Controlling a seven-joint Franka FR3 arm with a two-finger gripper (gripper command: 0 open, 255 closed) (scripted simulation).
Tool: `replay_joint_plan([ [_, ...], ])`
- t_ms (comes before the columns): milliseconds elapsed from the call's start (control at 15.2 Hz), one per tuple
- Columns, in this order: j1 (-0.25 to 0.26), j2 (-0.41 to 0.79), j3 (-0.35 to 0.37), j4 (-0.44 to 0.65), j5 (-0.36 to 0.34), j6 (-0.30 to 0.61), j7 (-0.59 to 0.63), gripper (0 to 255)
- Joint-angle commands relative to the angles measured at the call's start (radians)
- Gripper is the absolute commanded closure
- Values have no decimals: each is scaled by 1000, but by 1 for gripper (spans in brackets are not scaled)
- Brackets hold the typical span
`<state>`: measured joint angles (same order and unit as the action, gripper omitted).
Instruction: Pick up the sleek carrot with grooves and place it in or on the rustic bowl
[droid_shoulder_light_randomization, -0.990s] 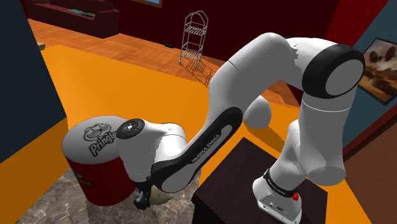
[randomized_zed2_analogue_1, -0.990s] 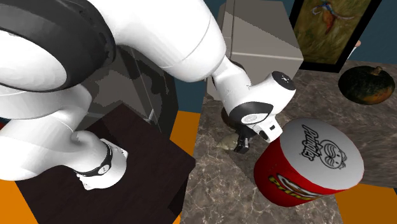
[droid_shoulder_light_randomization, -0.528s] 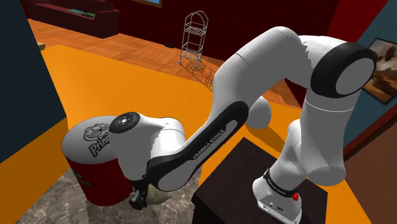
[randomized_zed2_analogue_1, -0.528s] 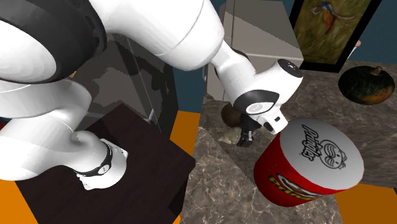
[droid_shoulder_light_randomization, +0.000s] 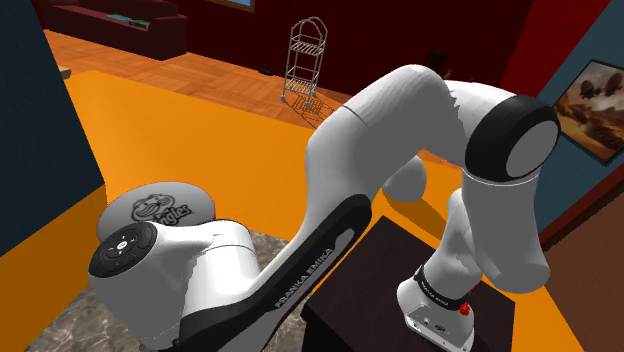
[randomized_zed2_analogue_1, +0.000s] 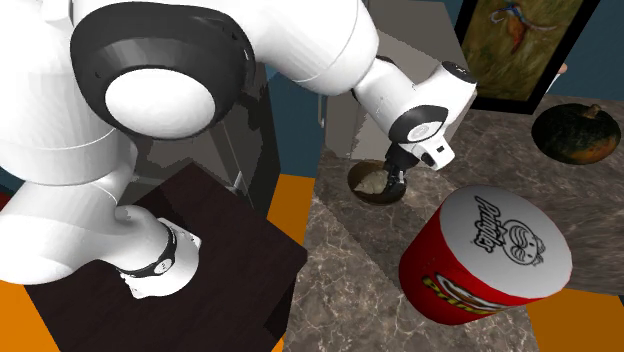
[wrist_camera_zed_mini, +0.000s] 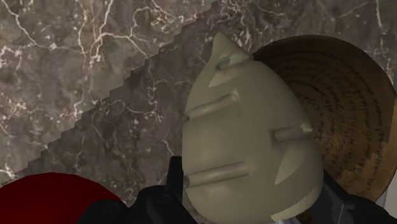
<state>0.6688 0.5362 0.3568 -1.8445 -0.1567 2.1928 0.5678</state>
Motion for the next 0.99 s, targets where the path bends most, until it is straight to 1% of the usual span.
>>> replay_joint_plan([
  [0, 24, 38, -2, 45, -10, -7, 23, 255],
  [726, 45, 144, -30, 51, -45, 89, 38, 255],
  [924, 45, 147, -31, 51, -46, 92, 39, 255],
])
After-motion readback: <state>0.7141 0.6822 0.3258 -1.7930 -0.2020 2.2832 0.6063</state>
